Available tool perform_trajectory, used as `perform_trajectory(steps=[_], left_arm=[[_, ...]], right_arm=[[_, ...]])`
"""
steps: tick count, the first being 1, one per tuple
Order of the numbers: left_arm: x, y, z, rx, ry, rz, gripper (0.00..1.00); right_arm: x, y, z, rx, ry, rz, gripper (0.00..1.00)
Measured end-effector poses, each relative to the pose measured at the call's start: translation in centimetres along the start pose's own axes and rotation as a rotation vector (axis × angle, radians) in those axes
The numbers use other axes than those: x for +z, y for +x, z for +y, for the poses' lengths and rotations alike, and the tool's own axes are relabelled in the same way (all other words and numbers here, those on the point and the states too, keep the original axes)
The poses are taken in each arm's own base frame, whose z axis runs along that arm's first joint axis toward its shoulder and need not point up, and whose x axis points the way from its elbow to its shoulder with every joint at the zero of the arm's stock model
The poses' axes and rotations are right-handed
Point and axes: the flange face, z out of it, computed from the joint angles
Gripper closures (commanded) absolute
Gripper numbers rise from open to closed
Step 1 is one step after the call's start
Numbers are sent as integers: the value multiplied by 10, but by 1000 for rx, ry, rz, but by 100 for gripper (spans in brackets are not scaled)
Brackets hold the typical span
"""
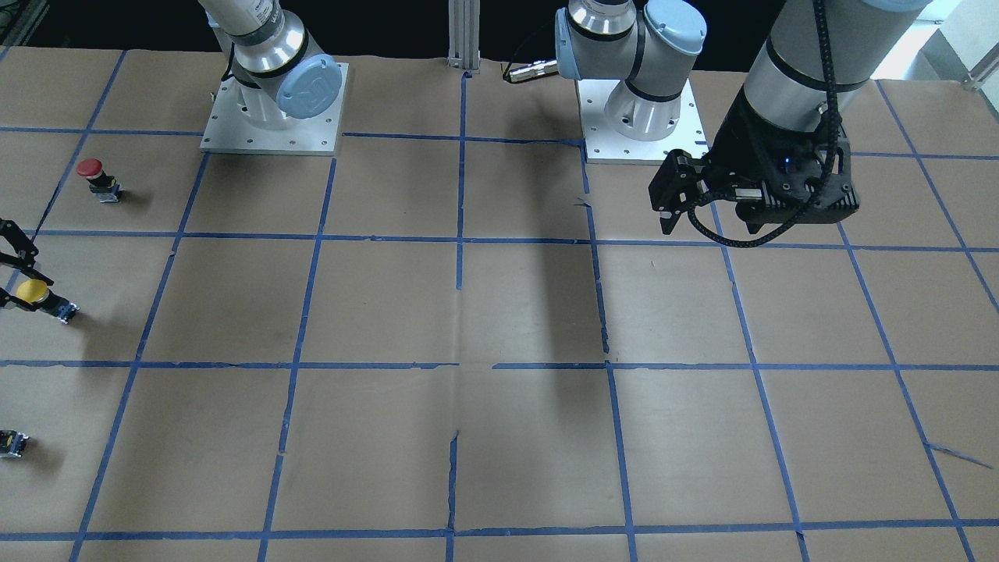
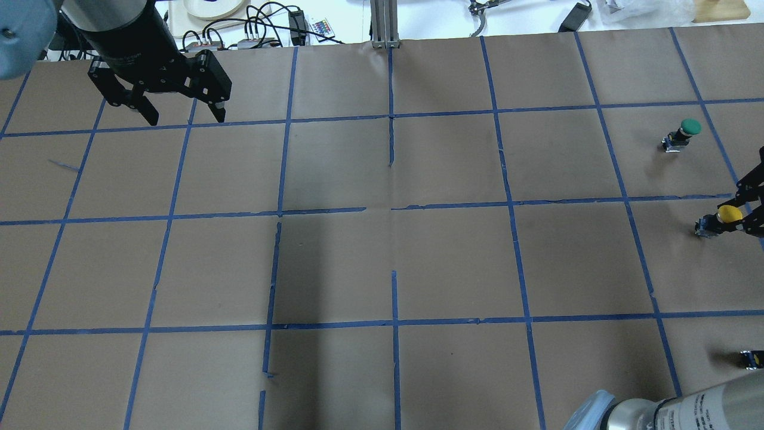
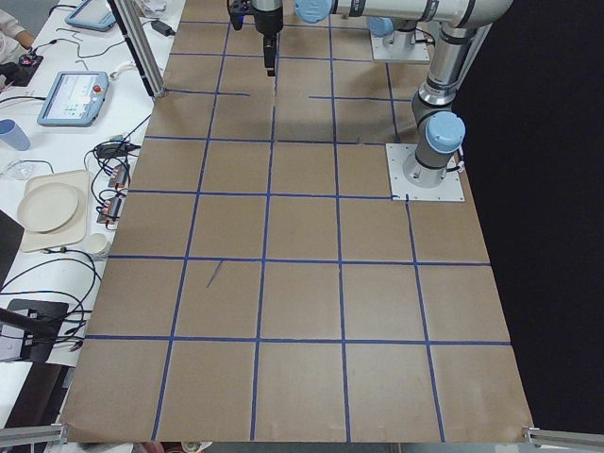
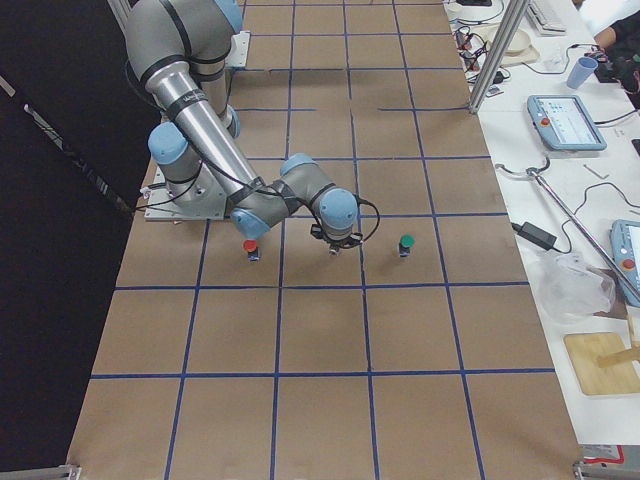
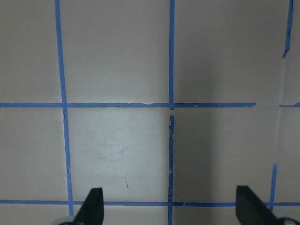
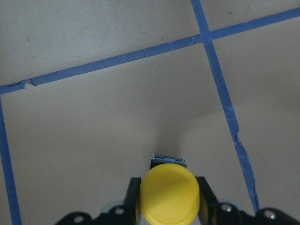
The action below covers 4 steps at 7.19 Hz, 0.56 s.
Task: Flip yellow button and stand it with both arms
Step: 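Lower the button upright onto the table with the right gripper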
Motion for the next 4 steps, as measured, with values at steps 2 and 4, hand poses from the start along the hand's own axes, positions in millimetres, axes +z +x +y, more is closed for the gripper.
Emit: perform_trajectory(steps=[2,4], left_arm=[[0,-1,0,-2,-1,1,0],[1,-1,-1,-3,-2,0,0]], right_arm=[[5,3,4,5,6,-8,2],[2,5,1,3,4,1,2]])
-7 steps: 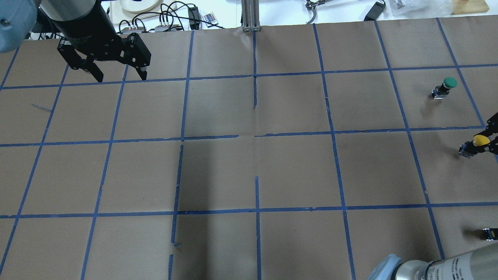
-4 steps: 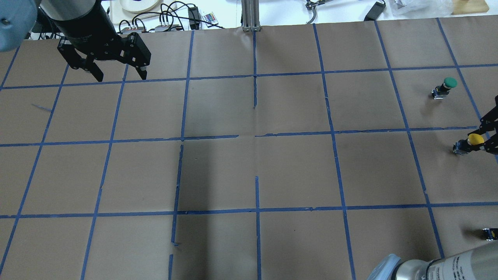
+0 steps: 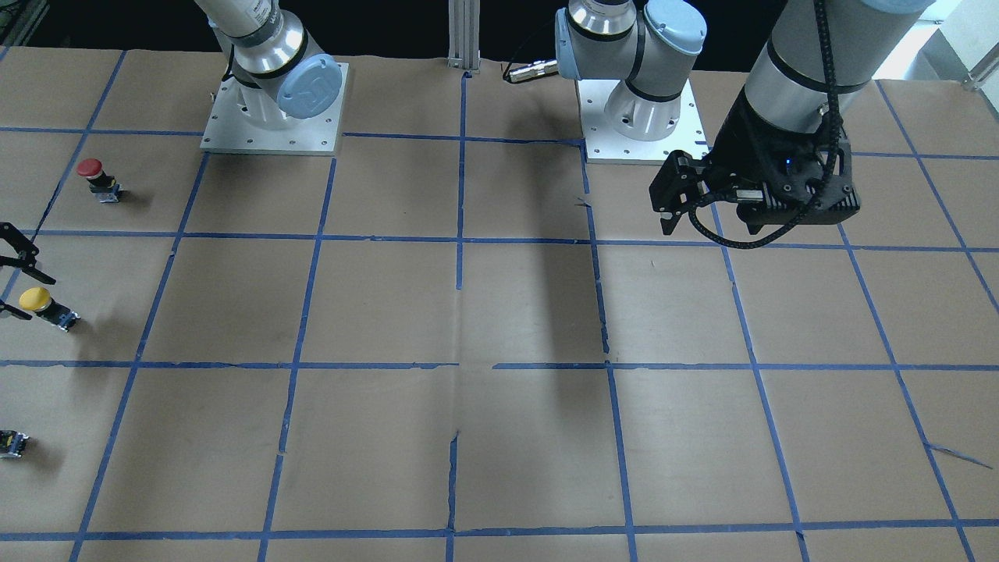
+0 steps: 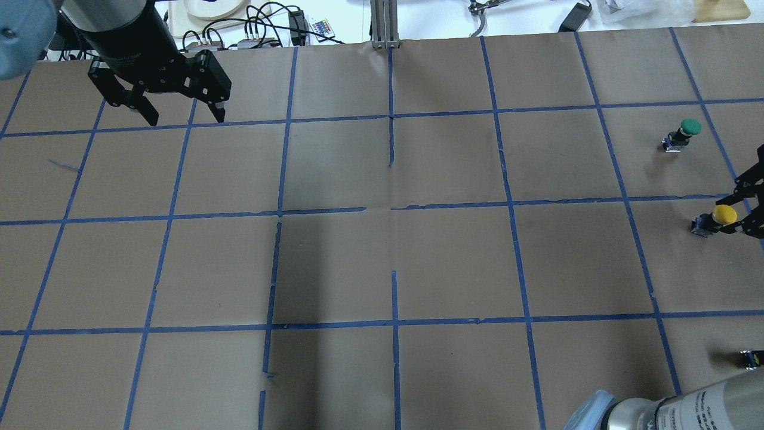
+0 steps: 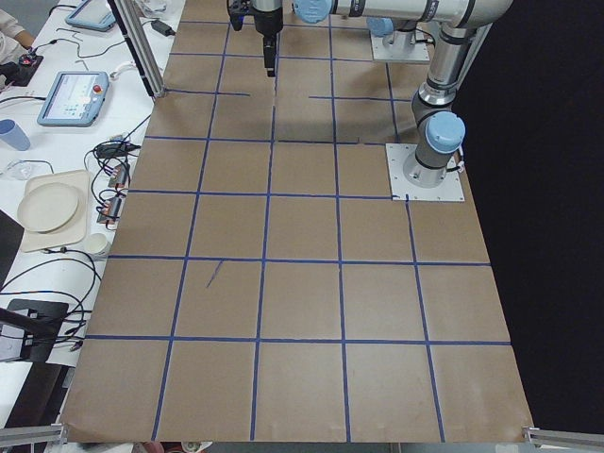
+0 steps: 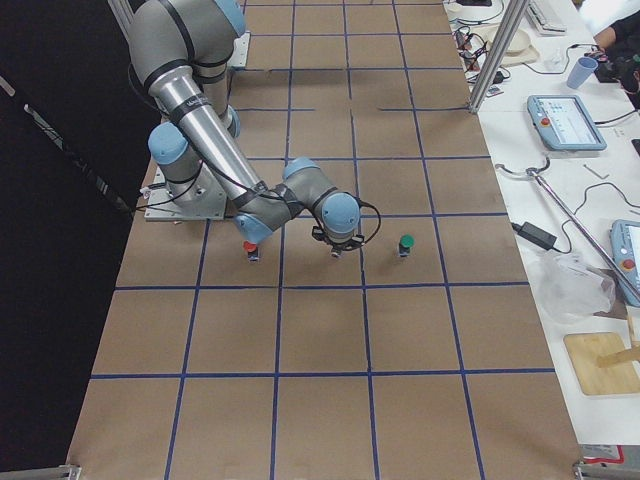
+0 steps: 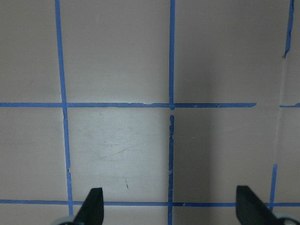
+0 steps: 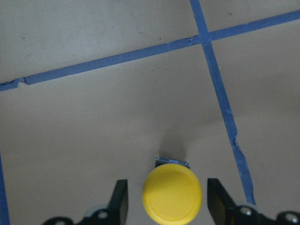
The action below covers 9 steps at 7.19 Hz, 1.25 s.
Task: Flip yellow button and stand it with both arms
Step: 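Lower the button upright onto the table with the right gripper, then open the right gripper to release the upright yellow button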
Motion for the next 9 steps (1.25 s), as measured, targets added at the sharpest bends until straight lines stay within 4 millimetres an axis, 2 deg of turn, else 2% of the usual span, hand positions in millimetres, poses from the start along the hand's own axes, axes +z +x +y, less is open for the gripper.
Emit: perform_trajectory(steps=[2,3,4,5,7,9], left_arm=[[1,0,-1,-5,-2,1,0],[1,0,-2,-10,-1,1,0],[1,0,-2,-13,-2,1,0],[1,0,-2,-14,-2,0,0],[1,0,-2,-14,-1,0,0],[0,0,-2,-14,0,0,0]], right_arm=[[-4,0,-2,6,-3,6,2],[-12,-1,-6,46,-11,15,2],[-29,-5,-15,124,-27,38,2],[-49,-9,-30,209,-51,69,1],[-89,-19,-77,443,-121,132,0],[-118,-42,-125,834,-160,157,0]])
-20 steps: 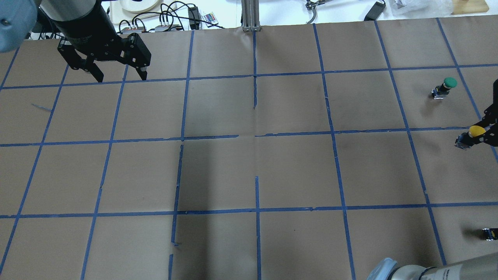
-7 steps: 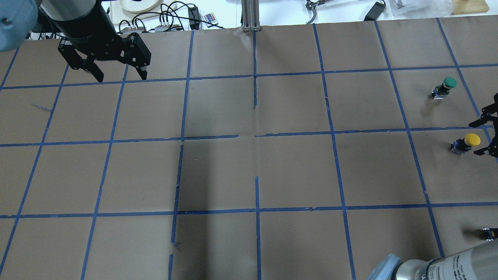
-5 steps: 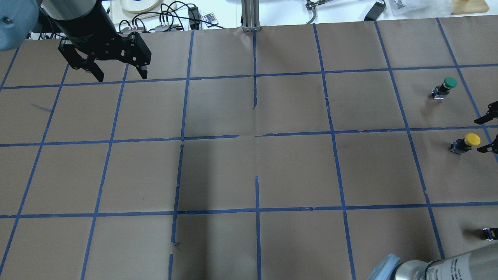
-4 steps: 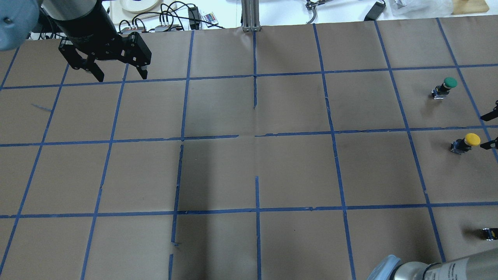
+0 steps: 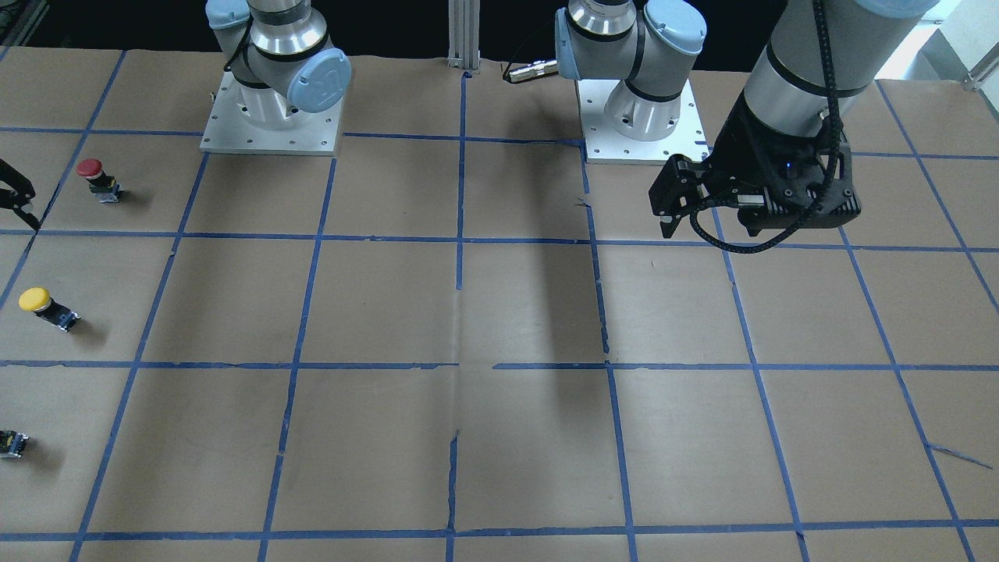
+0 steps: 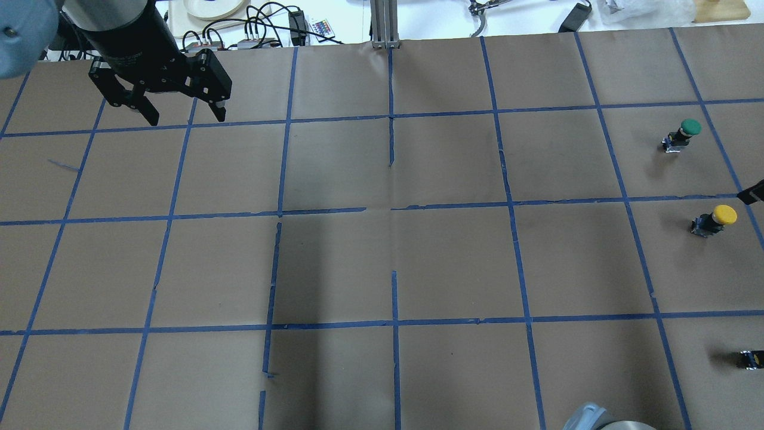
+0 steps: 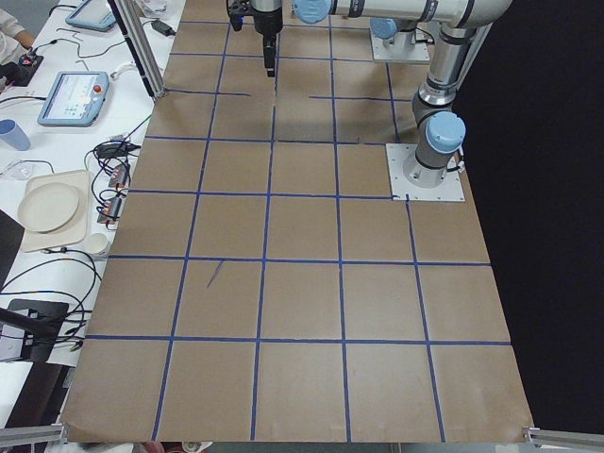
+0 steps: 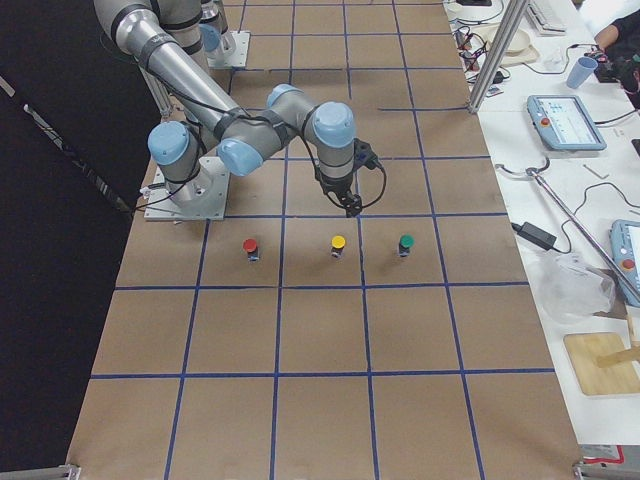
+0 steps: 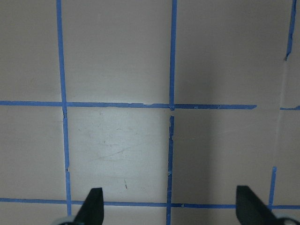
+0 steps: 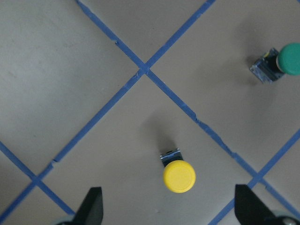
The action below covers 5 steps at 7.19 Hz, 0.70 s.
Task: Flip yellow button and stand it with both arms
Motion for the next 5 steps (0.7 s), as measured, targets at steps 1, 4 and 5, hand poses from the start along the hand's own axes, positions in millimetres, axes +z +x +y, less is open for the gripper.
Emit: perform_trajectory(steps=[1,4,5], left_arm=[[-1,0,1,0,2,0,0],[-3,-2,1,-2,5,0,0],[-3,-2,1,-3,5,0,0]], right_arm=[[-12,-22,-5,214,-24,-12,0],[-41,-100,-32,662,-69,-26,0],[-52,-131,-42,740,-74,-21,0]])
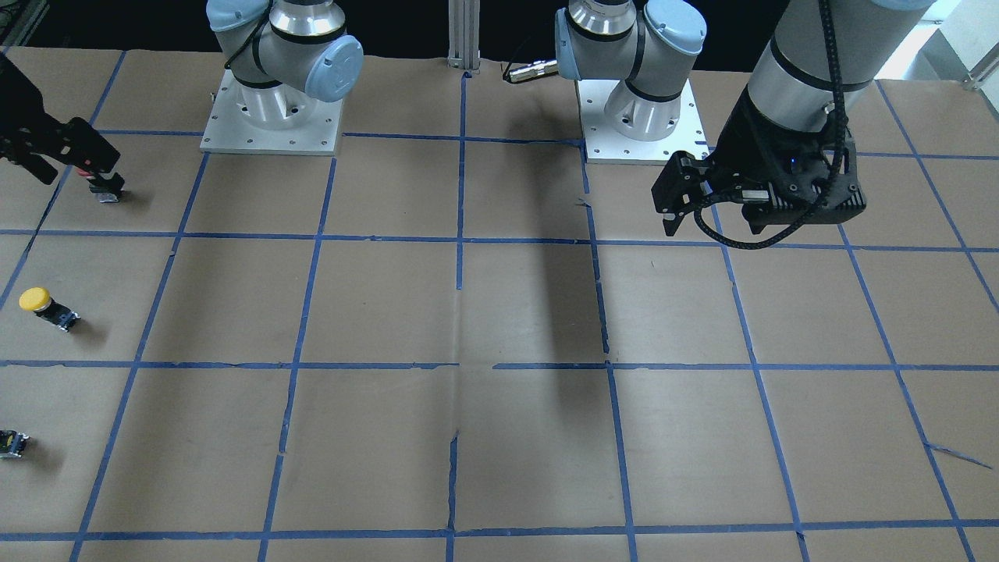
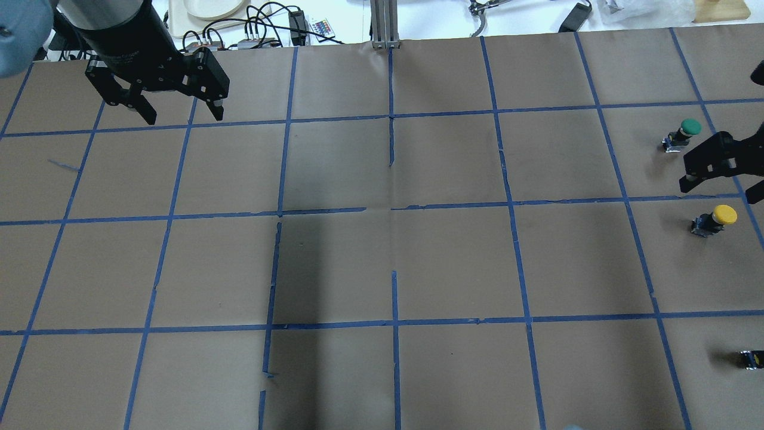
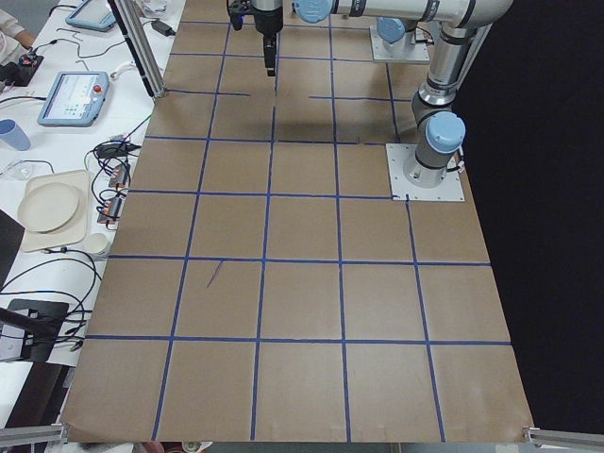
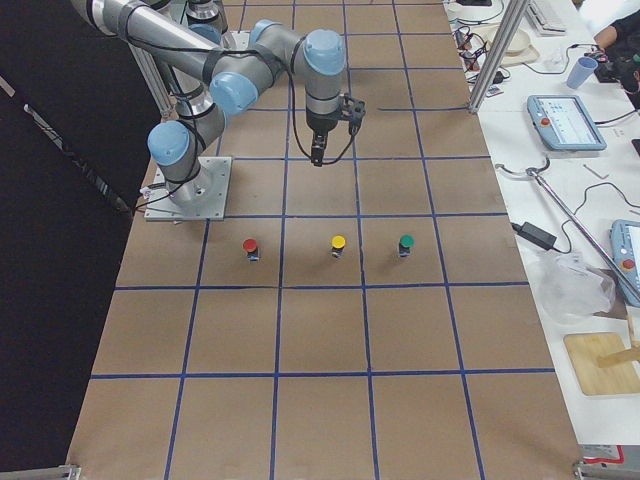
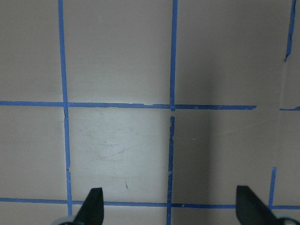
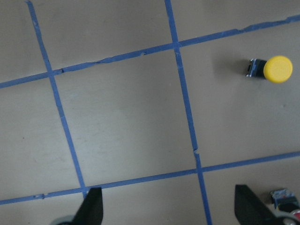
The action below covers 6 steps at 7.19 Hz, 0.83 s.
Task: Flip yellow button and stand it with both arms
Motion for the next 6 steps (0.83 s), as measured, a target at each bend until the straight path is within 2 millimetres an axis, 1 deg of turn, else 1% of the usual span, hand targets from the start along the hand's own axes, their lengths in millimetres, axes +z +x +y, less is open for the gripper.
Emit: perform_trajectory(steps=[1,3,4,5,6], left_arm=[[0,0,0,0,0,0,0],[0,0,-1,-1,0,0,0],[0,-1,-1,-1,0,0,0],[0,-1,-1,-2,0,0,0],[0,-1,-2,-2,1,0,0]], right_arm=[[-10,-33,12,36,12,6,0],[-31,-105,30,67,47,11,0],[-38,-136,41,80,51,9,0],[-45,-160,54,76,39,19,0],[-50,-177,66,57,23,38,0]])
